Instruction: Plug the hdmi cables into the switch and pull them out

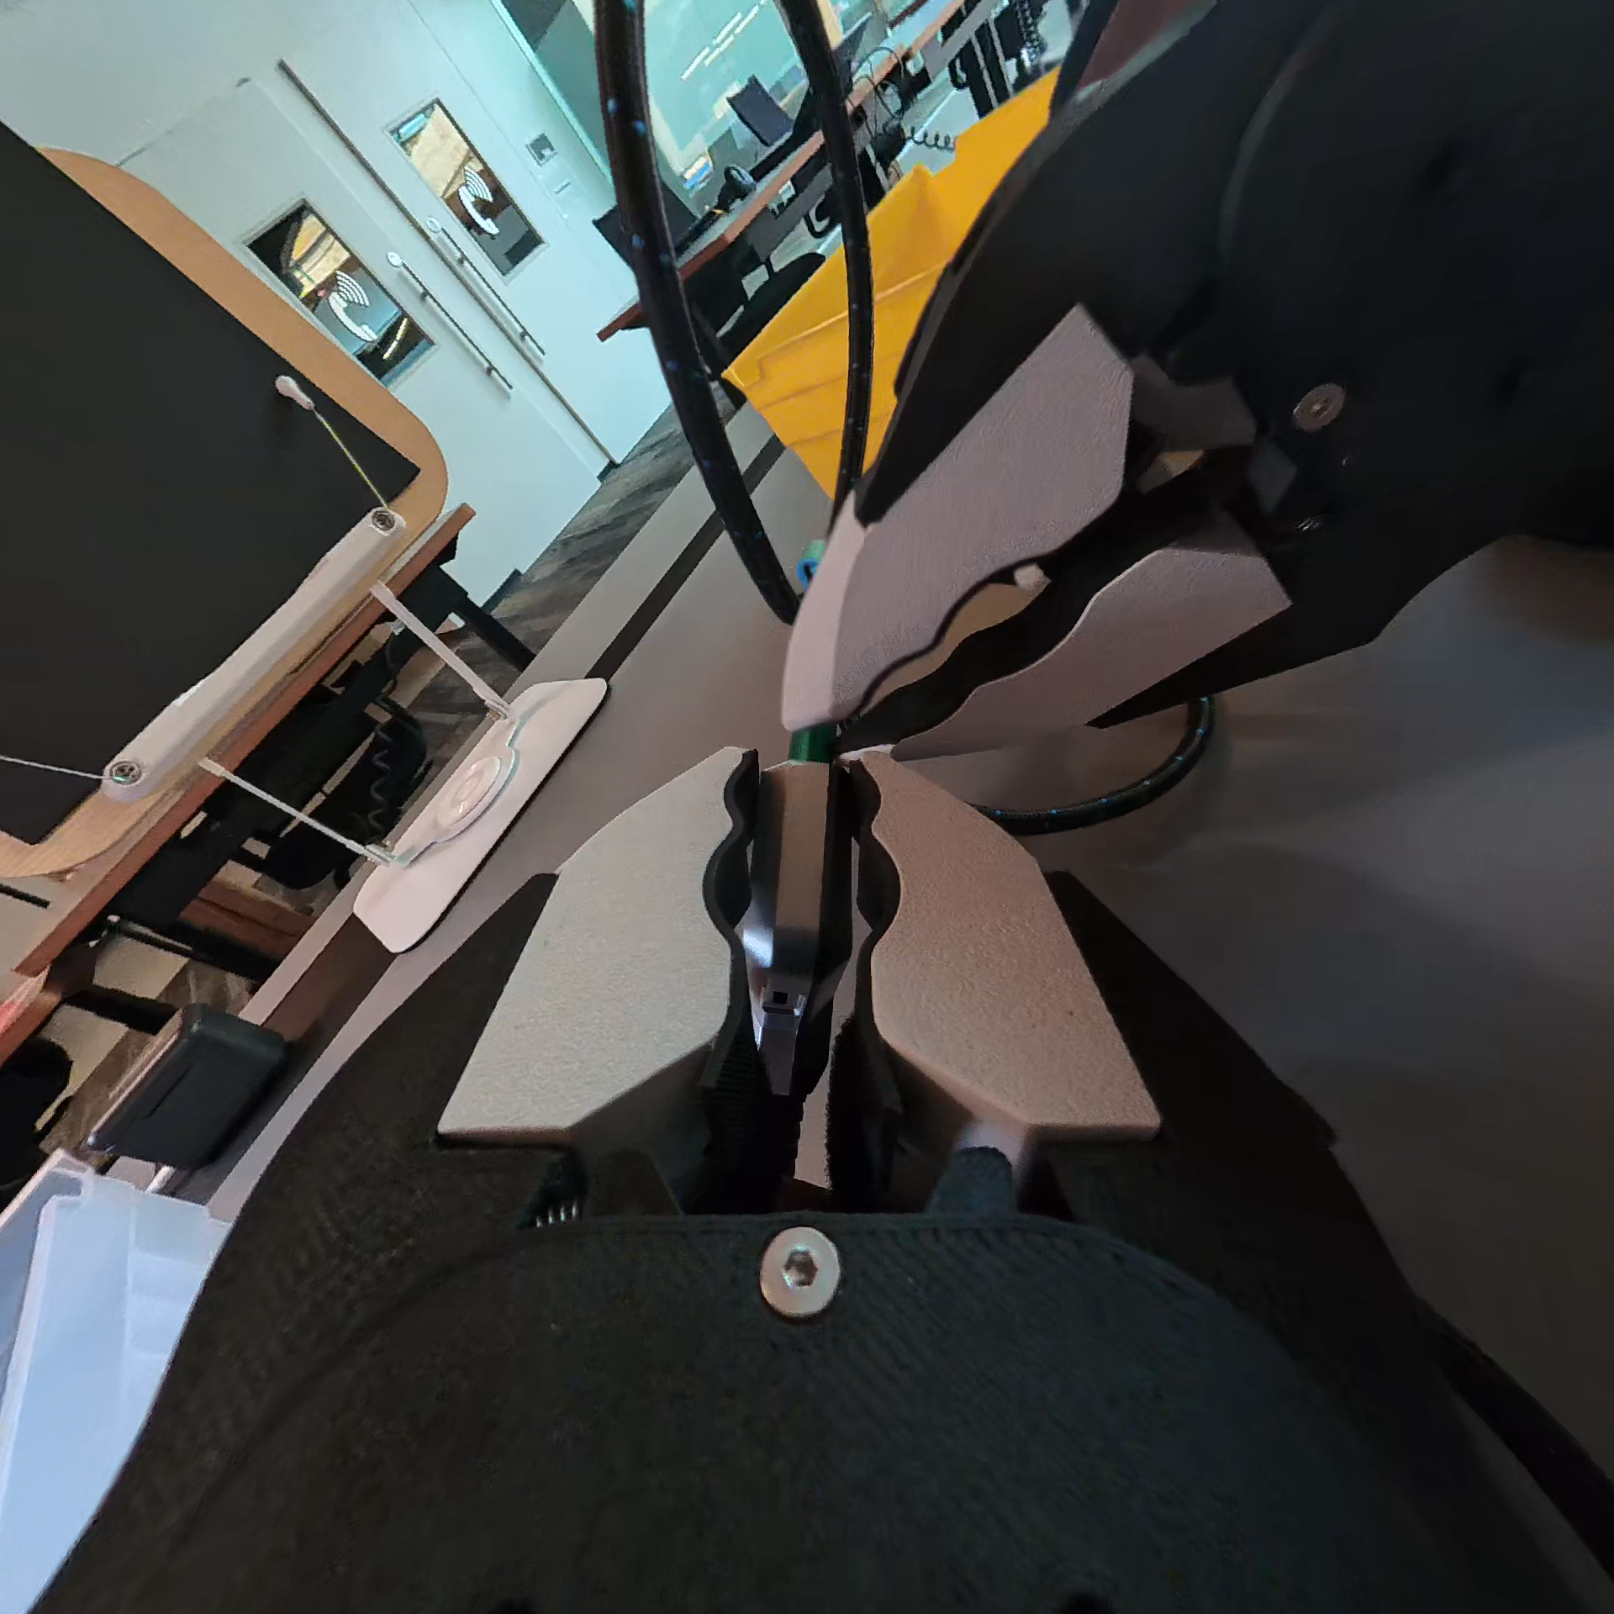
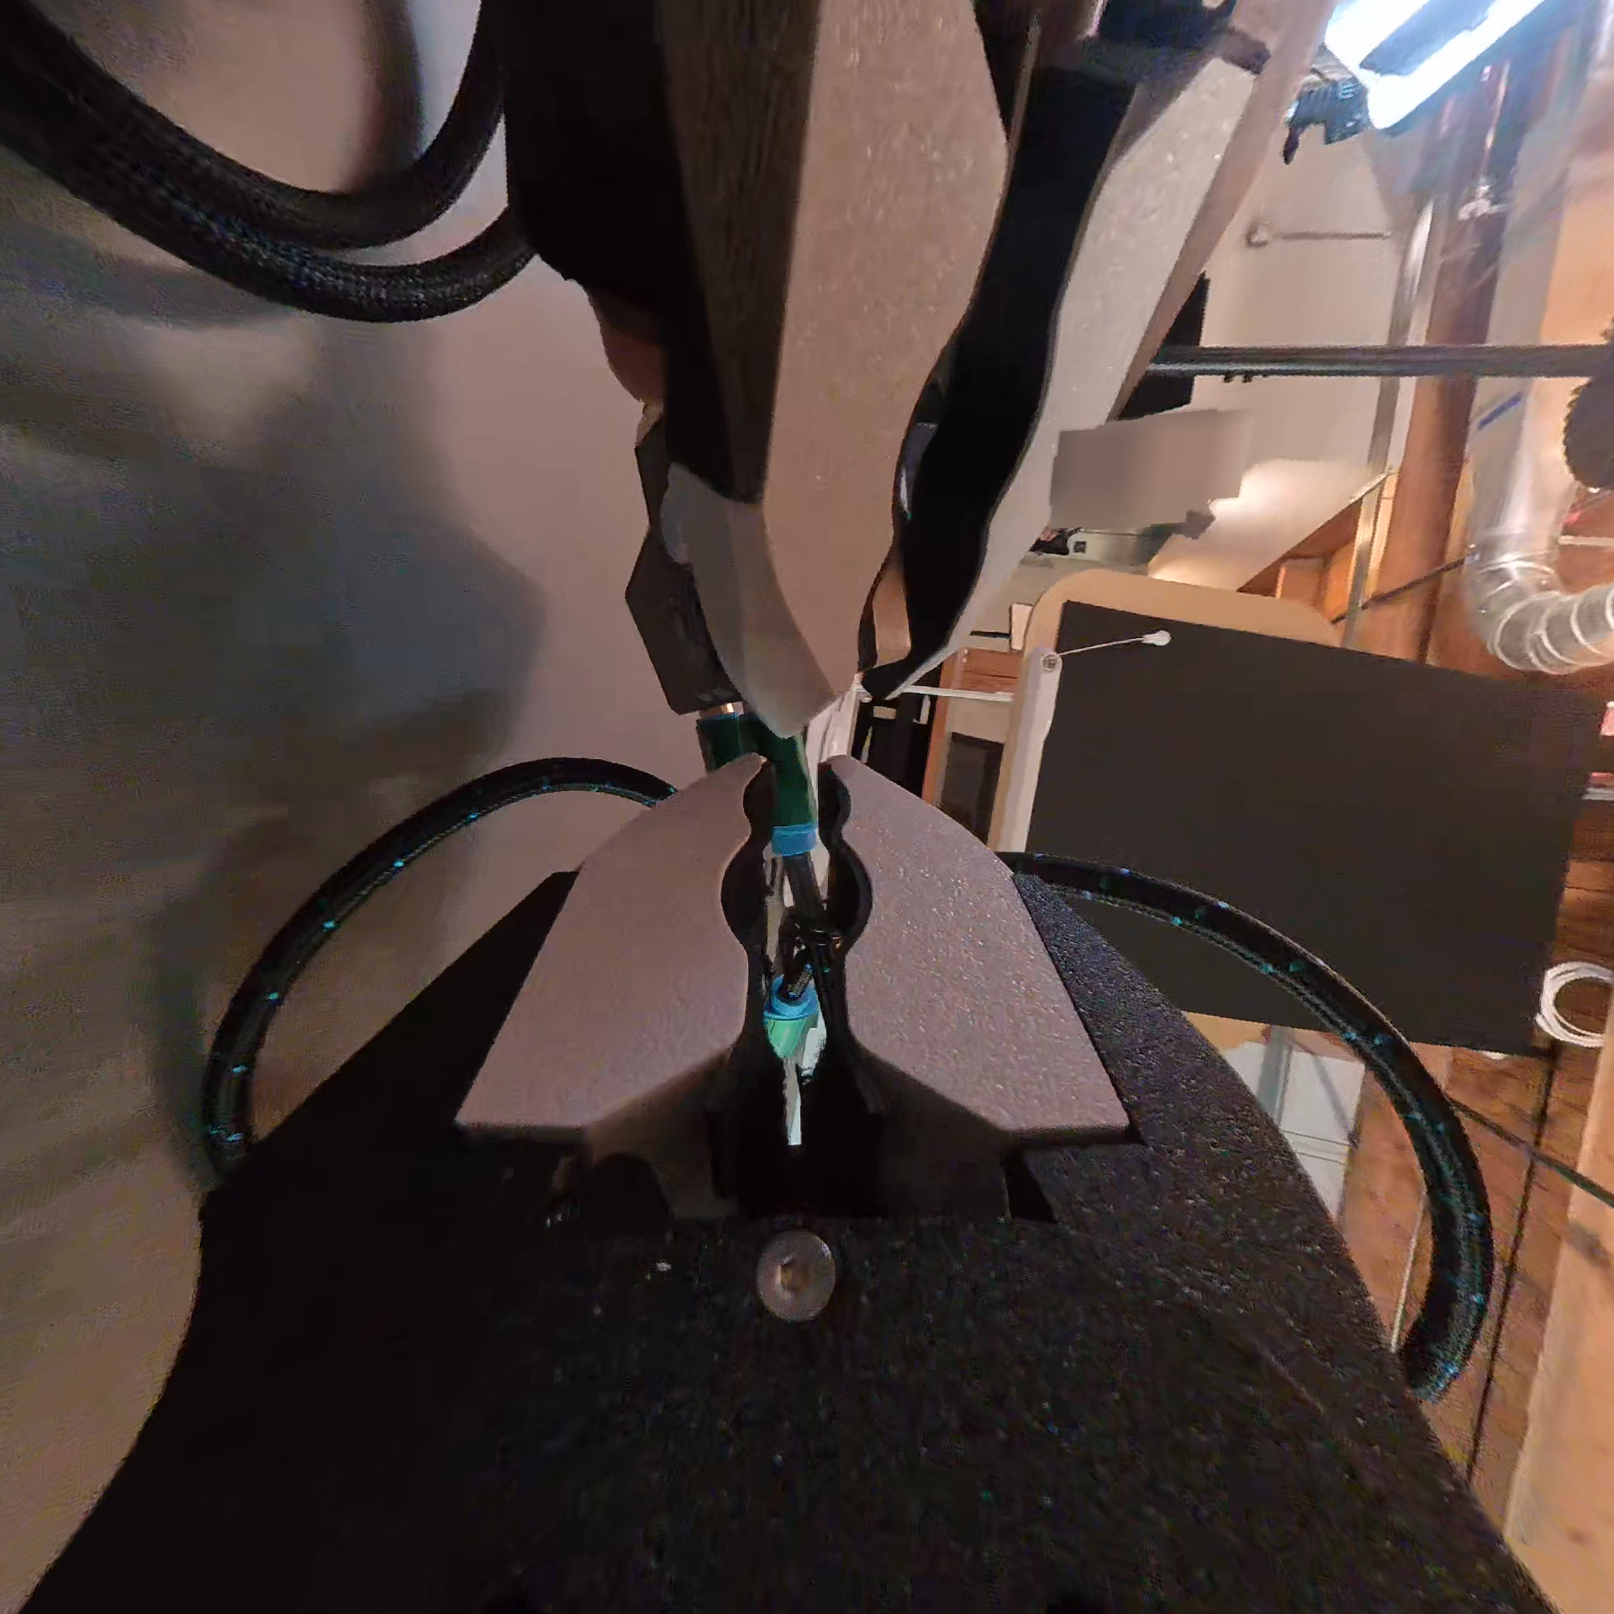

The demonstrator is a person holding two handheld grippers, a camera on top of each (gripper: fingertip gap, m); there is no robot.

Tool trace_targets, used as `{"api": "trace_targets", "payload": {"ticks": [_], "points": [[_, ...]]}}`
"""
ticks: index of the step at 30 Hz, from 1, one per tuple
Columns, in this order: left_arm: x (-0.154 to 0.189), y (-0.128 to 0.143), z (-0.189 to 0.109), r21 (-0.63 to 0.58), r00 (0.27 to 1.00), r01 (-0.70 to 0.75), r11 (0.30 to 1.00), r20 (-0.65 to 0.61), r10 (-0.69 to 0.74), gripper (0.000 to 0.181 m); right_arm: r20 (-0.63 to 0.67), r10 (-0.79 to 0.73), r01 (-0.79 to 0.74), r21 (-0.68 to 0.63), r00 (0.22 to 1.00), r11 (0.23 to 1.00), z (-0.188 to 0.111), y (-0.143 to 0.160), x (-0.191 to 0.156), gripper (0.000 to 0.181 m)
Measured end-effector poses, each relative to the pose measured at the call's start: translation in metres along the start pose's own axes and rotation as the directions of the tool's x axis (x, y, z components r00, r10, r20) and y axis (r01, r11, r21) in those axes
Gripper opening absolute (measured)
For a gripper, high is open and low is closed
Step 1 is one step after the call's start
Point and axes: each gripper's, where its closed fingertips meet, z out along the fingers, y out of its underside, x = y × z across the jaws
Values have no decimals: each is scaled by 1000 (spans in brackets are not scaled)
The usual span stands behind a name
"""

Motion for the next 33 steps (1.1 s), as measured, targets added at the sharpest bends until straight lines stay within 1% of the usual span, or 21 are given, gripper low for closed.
{"api": "trace_targets", "payload": {"ticks": [2,4,5,6,8,10,12,15,16,19,21,23,26,30,31,32,33], "points": [[2,0,0,5,1000,5,1000,-17,-5,19,32,-7,7,-11,999,1000,1,-1,-3,9],[7,-6,-2,39,998,29,999,-53,-27,19,122,-36,44,-62,992,997,2,5,-13,27],[9,-7,-2,43,998,24,999,-64,-21,19,149,-32,43,-71,988,997,2,6,-14,28],[11,-7,-1,42,998,6,999,-65,-3,19,165,-9,21,-73,986,997,2,6,-14,27],[13,-7,-1,37,997,-21,999,-67,23,19,189,32,-14,-100,981,995,3,11,-14,15],[14,-7,-1,41,997,-31,999,-68,34,20,205,51,-32,-93,977,995,2,10,-14,14],[13,-7,-2,41,994,-89,995,-56,92,21,242,87,-71,-74,966,995,1,9,-17,14],[14,7,1,-41,976,-214,976,-43,212,31,315,157,-147,-56,936,988,-2,7,-26,14],[14,10,2,-58,972,-232,971,-44,230,36,326,168,-160,-50,930,986,-3,7,-28,14],[15,12,2,-62,976,-215,975,-58,212,37,332,194,-196,-28,923,980,-4,7,-28,14],[16,19,4,-91,977,-203,975,-83,196,37,338,194,-204,-8,921,979,-5,5,-28,13],[21,29,6,-141,973,-208,968,-130,190,34,340,168,-187,23,925,982,-7,1,-30,13],[32,37,5,-179,960,-229,957,-207,191,24,349,142,-164,34,926,986,-7,0,-37,12],[34,40,5,-206,950,-276,939,-204,235,23,320,123,-150,61,939,987,-8,0,-43,12],[27,47,4,-248,951,-296,922,-173,258,23,307,117,-141,57,945,988,-9,4,-43,12],[6,64,-2,-347,950,-313,884,-101,296,23,275,74,-61,-55,959,997,-9,31,-41,12],[-18,82,-13,-428,953,-283,859,-21,303,23,243,54,-14,-163,969,986,-13,67,-40,12]]}}
